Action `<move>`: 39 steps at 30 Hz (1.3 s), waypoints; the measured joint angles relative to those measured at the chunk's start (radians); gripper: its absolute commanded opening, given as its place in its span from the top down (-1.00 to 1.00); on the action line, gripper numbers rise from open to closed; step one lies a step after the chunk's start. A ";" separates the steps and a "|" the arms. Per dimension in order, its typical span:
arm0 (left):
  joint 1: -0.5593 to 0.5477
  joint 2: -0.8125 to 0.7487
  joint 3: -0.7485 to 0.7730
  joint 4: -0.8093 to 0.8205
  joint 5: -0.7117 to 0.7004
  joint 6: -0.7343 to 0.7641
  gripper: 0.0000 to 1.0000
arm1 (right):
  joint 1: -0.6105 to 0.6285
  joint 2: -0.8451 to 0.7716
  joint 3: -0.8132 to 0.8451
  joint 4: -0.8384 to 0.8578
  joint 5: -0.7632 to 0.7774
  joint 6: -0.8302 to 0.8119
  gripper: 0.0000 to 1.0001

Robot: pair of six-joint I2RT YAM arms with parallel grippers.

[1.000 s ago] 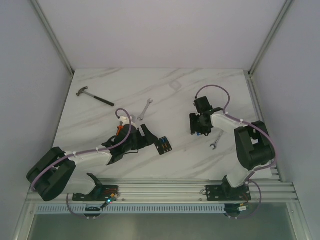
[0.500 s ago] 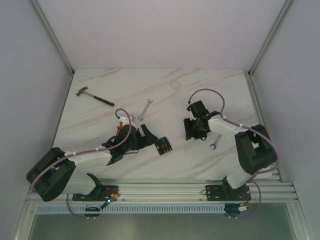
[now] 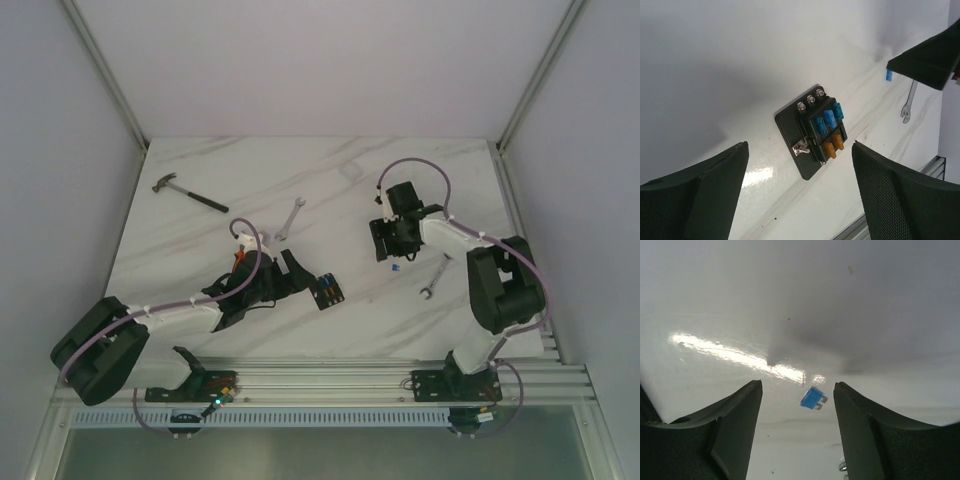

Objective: Snap on the fuse box
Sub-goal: Pick up the fuse from the center of the board.

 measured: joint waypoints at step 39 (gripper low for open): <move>0.001 -0.009 -0.006 0.000 0.000 0.002 -1.00 | 0.095 0.009 -0.068 -0.061 0.117 0.089 0.16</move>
